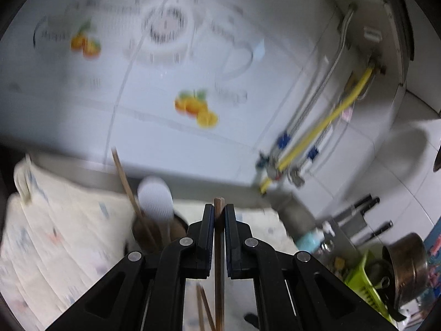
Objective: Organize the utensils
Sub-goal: 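Lift the white spoon with right tool while left tool lifts the chopstick over the black cup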
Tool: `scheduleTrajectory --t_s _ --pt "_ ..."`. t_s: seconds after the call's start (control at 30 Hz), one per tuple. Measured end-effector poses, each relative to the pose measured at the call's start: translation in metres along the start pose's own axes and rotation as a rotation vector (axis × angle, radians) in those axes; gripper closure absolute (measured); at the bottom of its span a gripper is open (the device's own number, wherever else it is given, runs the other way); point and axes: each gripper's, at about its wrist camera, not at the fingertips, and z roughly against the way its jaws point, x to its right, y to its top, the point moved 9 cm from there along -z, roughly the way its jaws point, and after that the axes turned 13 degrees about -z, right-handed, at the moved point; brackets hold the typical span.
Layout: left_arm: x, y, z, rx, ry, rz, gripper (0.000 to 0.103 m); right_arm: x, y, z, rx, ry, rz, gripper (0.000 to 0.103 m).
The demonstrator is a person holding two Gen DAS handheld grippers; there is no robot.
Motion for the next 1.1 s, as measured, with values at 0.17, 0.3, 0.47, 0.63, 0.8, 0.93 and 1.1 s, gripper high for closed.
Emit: scheduleTrajectory --t_s 0.17,0.3,0.47,0.63,0.8,0.93,1.1 --pt "-0.019 0.048 0.004 0.115 0.07 -0.061 0.096 -0.014 0.025 0.005 0.057 0.018 0.02 0.094" --pt "-0.032 0.079 -0.002 0.212 0.122 -0.12 0.096 -0.023 0.045 0.006 0.103 0.017 0.031 0.094" --pt "-0.047 0.103 -0.029 0.28 0.164 -0.161 0.096 -0.03 0.066 0.002 0.142 0.013 0.022 0.094" --pt "-0.06 0.118 -0.042 0.333 0.184 -0.171 0.096 -0.04 0.09 -0.002 0.191 0.013 0.022 0.094" --pt "-0.069 0.117 -0.055 0.349 0.208 -0.2 0.096 -0.056 0.112 -0.009 0.248 0.046 0.018 0.094" --pt "-0.076 0.102 -0.063 0.34 0.231 -0.192 0.096 -0.072 0.132 -0.015 0.303 0.088 0.008 0.094" --pt "-0.09 0.079 -0.072 0.302 0.243 -0.164 0.096 -0.08 0.15 -0.028 0.36 0.104 -0.017 0.094"
